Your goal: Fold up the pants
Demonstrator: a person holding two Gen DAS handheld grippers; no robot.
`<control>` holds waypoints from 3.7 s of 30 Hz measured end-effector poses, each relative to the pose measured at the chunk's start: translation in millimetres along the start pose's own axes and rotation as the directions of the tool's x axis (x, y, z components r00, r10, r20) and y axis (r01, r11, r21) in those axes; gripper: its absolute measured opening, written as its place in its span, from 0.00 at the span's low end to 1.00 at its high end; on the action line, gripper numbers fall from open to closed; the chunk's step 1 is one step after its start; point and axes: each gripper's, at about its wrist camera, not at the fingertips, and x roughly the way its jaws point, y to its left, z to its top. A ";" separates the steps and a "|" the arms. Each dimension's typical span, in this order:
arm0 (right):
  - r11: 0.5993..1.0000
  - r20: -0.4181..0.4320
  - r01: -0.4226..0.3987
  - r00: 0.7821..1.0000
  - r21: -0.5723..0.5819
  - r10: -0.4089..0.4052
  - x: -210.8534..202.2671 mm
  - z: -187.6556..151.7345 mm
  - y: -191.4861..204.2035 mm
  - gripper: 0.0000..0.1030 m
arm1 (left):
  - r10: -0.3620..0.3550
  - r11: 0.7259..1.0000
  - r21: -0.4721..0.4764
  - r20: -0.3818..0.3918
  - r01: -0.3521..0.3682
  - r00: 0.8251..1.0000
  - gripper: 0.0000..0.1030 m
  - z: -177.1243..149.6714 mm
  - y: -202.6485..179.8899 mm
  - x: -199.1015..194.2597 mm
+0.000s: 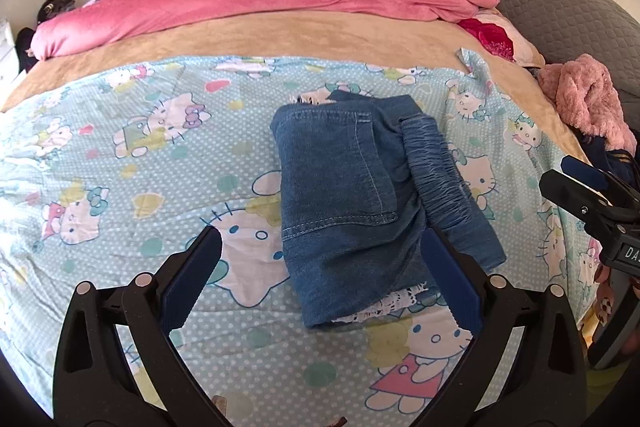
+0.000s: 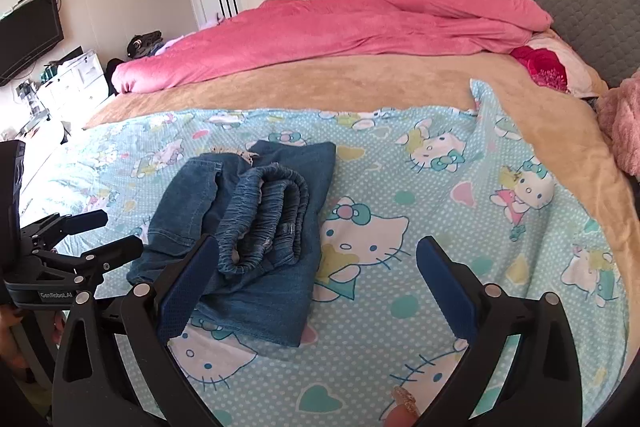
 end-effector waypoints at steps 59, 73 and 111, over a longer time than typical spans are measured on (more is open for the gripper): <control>0.995 0.003 0.085 0.996 -0.057 -0.085 -54.6 -87.5 28.2 0.96 | 0.026 0.999 -0.047 0.076 -0.023 0.997 0.91 -94.5 -1.5 -63.1; 0.996 -0.026 0.075 0.997 -0.049 -0.076 -45.3 -93.9 26.9 0.96 | 0.053 0.997 -0.060 0.043 -0.051 0.998 0.91 -99.5 3.2 -56.8; 0.996 -0.029 0.069 0.997 -0.048 -0.070 -48.4 -96.2 31.7 0.96 | 0.081 0.996 -0.049 0.022 -0.079 0.996 0.91 -102.8 2.4 -54.8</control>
